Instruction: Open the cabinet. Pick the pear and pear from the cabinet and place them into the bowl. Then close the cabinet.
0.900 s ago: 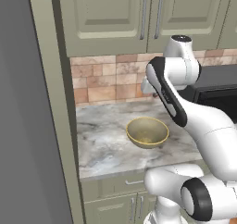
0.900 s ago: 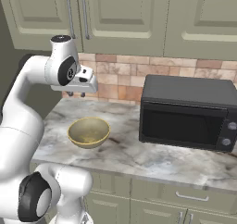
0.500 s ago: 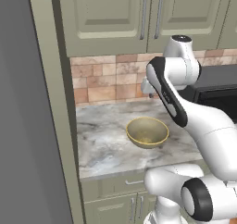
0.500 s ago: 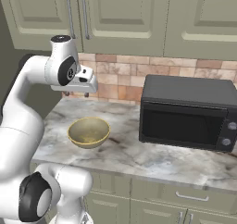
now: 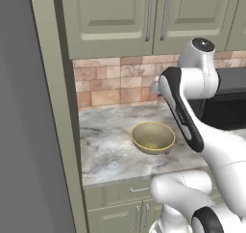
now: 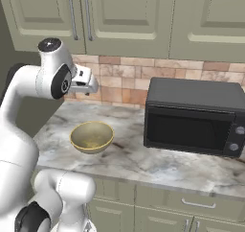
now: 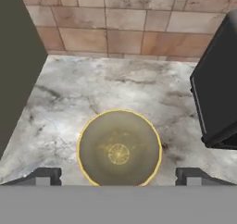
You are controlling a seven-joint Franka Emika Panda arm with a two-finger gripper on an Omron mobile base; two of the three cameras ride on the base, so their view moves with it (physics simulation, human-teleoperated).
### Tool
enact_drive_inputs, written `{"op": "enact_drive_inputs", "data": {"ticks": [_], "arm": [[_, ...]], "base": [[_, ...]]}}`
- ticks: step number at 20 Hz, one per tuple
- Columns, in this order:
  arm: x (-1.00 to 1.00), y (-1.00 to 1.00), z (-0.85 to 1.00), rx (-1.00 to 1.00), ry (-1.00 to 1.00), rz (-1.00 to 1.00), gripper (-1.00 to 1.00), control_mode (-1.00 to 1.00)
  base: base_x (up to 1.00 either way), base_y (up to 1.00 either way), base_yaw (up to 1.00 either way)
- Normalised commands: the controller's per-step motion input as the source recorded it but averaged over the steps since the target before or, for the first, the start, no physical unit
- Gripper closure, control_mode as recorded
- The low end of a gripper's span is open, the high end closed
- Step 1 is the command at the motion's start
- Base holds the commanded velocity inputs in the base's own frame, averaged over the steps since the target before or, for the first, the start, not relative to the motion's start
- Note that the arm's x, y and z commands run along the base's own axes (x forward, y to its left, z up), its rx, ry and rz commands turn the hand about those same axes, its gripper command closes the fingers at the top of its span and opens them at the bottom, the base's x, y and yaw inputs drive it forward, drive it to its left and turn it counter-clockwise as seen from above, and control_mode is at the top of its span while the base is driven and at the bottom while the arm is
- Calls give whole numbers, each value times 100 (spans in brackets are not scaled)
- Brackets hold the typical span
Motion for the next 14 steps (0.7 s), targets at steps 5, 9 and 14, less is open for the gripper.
{"op": "enact_drive_inputs", "data": {"ticks": [5, 9, 14], "arm": [[-39, -7, 49, 0, -61, 0, -100, -100], [-42, -21, 54, 0, -52, 1, -100, -100], [-26, -11, 49, 0, -35, 0, -100, -100]], "base": [[0, 0, 0], [0, 0, 0], [0, 0, 0]]}}
